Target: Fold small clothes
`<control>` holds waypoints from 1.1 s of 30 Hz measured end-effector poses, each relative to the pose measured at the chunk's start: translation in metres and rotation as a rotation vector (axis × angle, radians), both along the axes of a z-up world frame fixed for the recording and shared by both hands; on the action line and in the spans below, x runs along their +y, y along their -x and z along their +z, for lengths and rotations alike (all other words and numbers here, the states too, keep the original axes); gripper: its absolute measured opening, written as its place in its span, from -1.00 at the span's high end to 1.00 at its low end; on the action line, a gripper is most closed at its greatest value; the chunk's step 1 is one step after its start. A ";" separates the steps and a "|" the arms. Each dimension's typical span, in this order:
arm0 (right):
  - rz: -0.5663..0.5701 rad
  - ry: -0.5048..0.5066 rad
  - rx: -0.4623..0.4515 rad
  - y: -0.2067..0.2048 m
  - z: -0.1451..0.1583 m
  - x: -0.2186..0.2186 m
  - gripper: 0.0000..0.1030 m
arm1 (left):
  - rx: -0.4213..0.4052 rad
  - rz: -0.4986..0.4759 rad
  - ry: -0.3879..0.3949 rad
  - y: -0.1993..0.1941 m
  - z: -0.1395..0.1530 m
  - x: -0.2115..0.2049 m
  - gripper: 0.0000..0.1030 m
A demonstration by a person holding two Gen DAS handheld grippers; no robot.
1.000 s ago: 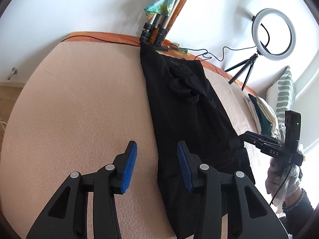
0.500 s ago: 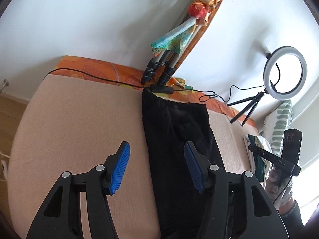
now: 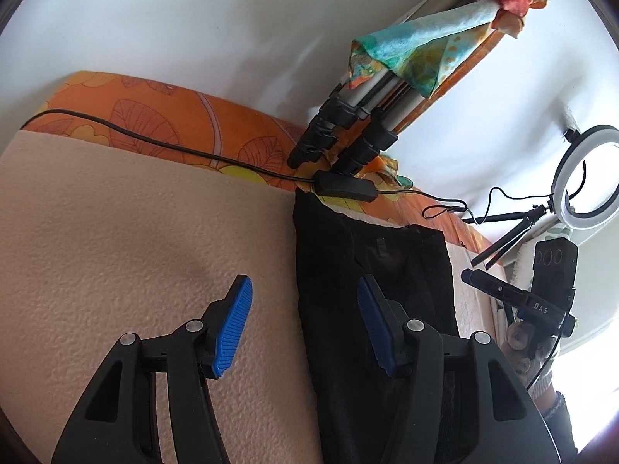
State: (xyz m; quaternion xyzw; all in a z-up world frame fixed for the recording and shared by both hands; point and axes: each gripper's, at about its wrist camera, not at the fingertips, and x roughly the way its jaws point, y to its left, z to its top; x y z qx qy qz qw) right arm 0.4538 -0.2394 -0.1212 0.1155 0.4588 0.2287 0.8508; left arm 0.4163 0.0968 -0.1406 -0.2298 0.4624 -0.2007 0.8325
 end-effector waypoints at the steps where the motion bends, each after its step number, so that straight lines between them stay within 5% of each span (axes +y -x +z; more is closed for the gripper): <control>1: 0.002 -0.003 0.003 -0.005 -0.004 0.001 0.15 | 0.002 -0.008 0.000 -0.004 -0.003 -0.002 -0.08; 9: 0.040 -0.049 0.024 -0.031 -0.024 0.007 0.22 | -0.013 -0.023 0.075 -0.021 -0.009 -0.008 0.04; 11: 0.062 -0.042 0.022 -0.033 -0.026 0.011 0.52 | -0.021 -0.037 0.061 -0.025 -0.008 -0.013 0.71; 13: 0.065 -0.024 0.015 -0.034 -0.024 0.013 0.87 | -0.039 -0.036 0.030 -0.025 -0.005 -0.017 1.00; 18: 0.066 0.076 -0.050 -0.037 -0.007 0.013 0.92 | -0.107 0.003 -0.057 -0.025 0.006 -0.014 0.97; 22: 0.031 0.119 -0.026 -0.047 -0.015 0.003 0.92 | -0.079 0.019 -0.034 -0.031 -0.003 -0.005 0.97; 24: 0.052 0.099 -0.028 -0.047 -0.014 0.000 0.90 | -0.064 0.025 -0.026 -0.033 -0.003 -0.002 0.78; 26: 0.051 0.069 -0.010 -0.049 -0.013 -0.006 0.59 | -0.045 0.019 0.006 -0.036 -0.004 0.001 0.50; 28: 0.025 0.049 -0.026 -0.051 -0.010 -0.011 0.07 | -0.041 0.047 -0.003 -0.037 -0.002 0.004 -0.06; 33: 0.011 0.016 -0.030 -0.058 -0.012 -0.013 0.05 | -0.028 0.057 0.002 -0.044 -0.004 0.002 -0.12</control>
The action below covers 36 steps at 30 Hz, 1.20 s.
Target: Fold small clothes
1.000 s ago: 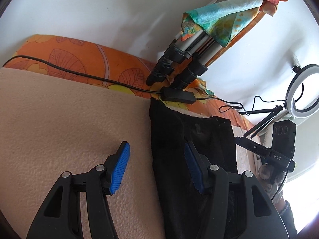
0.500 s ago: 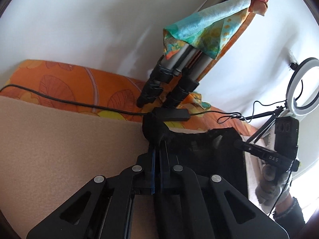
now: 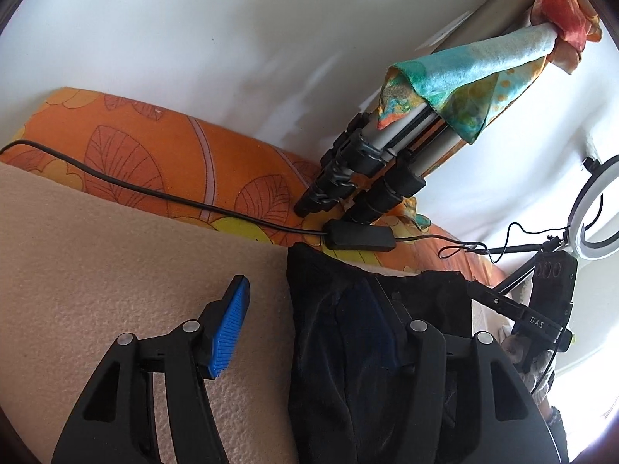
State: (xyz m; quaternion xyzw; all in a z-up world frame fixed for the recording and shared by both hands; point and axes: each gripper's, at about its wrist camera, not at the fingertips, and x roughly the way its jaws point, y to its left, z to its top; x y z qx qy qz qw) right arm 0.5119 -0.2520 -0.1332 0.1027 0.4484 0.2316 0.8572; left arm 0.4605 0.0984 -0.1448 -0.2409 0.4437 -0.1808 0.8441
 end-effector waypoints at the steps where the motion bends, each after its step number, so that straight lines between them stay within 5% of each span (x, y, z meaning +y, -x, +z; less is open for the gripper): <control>1: 0.005 0.005 0.004 -0.002 -0.001 0.003 0.05 | -0.002 -0.012 -0.001 -0.001 -0.001 -0.002 -0.08; 3: 0.018 0.011 0.014 -0.004 -0.005 0.010 0.05 | -0.021 -0.022 -0.021 0.000 0.001 -0.008 -0.03; 5: 0.026 0.018 0.023 -0.006 -0.008 0.016 0.18 | -0.018 -0.046 -0.013 -0.001 0.000 -0.011 0.59; 7: 0.042 0.031 0.034 -0.008 -0.011 0.022 0.77 | -0.014 -0.053 -0.032 -0.002 -0.002 -0.015 0.93; 23: 0.103 0.025 -0.074 0.027 0.051 0.027 0.90 | -0.149 -0.119 -0.026 0.040 0.050 -0.018 0.96; 36: 0.185 0.060 -0.127 0.130 0.099 0.033 0.90 | -0.221 -0.170 -0.080 0.130 0.094 -0.033 0.96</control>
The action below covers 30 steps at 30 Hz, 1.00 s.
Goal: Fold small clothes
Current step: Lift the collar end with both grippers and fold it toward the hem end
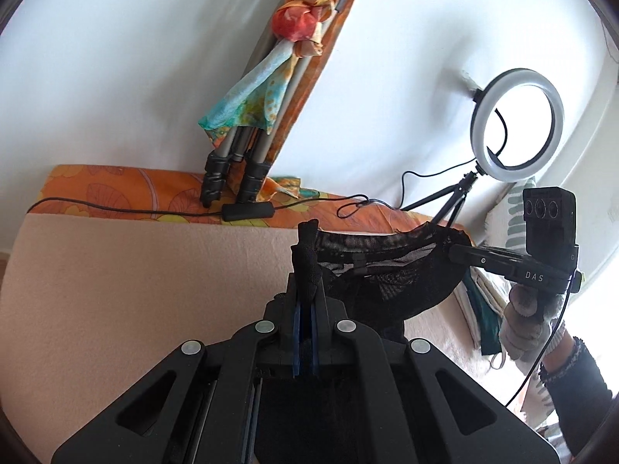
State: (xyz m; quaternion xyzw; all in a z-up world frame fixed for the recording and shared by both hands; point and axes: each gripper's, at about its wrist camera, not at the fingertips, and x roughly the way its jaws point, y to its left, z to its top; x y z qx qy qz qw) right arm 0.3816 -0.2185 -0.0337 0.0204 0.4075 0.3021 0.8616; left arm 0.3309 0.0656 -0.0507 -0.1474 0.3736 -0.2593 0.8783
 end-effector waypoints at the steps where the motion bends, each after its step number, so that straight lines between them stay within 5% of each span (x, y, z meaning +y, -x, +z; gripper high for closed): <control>1: 0.006 -0.004 0.000 0.011 0.002 0.000 0.90 | -0.005 -0.004 -0.002 0.011 0.003 0.001 0.96; 14: 0.053 0.039 0.006 0.160 -0.037 0.001 0.90 | -0.007 -0.077 -0.087 0.156 -0.017 -0.007 0.96; 30: 0.037 0.272 -0.152 0.242 -0.071 0.000 0.85 | -0.011 -0.173 -0.274 0.230 -0.058 -0.015 0.85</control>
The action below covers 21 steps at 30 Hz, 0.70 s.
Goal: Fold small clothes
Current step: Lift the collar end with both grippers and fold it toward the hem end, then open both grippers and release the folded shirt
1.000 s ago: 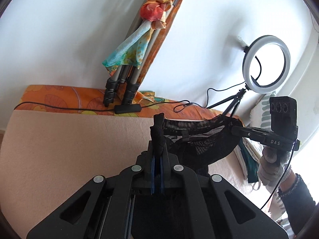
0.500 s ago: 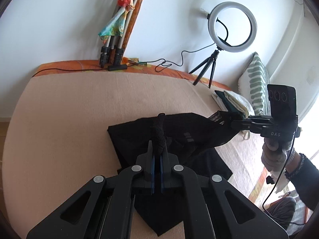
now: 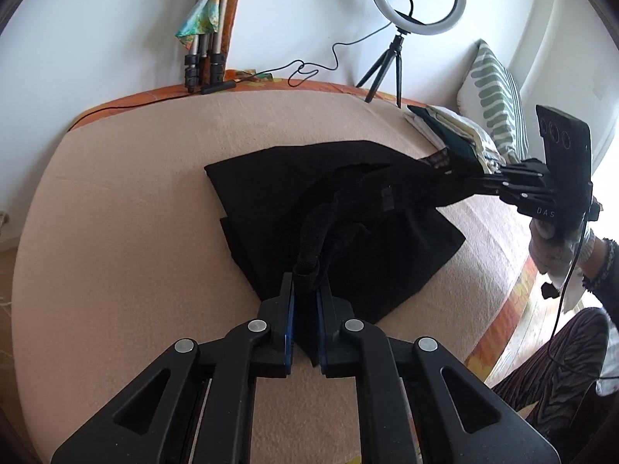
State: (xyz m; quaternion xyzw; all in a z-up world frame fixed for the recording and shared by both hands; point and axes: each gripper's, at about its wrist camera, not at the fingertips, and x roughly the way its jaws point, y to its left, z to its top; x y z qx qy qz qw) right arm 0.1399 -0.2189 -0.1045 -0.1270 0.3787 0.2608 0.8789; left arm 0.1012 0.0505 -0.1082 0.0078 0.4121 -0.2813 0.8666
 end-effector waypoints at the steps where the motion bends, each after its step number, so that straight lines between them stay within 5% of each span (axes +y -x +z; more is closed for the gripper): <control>1: 0.005 0.028 0.001 0.006 -0.001 0.000 0.79 | -0.009 -0.017 -0.023 0.008 0.000 0.000 0.85; 6: 0.045 0.090 -0.010 0.040 0.001 -0.011 0.29 | -0.015 -0.070 -0.085 0.034 0.001 0.007 0.85; 8: 0.016 0.054 0.012 0.044 0.005 -0.020 0.29 | -0.030 -0.069 -0.102 0.042 0.003 0.009 0.83; 11: -0.057 -0.042 0.050 0.042 0.012 -0.033 0.24 | -0.013 -0.035 -0.054 0.041 0.006 0.013 0.56; 12: -0.094 -0.089 0.089 0.037 0.011 -0.037 0.08 | -0.006 -0.024 -0.033 0.038 0.007 0.012 0.45; 14: -0.176 -0.164 0.171 0.026 0.003 -0.043 0.05 | 0.021 0.011 -0.004 0.034 0.003 0.010 -0.05; 17: -0.275 -0.363 0.334 0.011 -0.019 -0.056 0.05 | 0.089 0.036 0.039 0.028 -0.008 0.004 -0.09; 21: -0.375 -0.547 0.460 0.004 -0.047 -0.067 0.06 | -0.002 0.008 -0.098 0.038 -0.013 -0.018 -0.09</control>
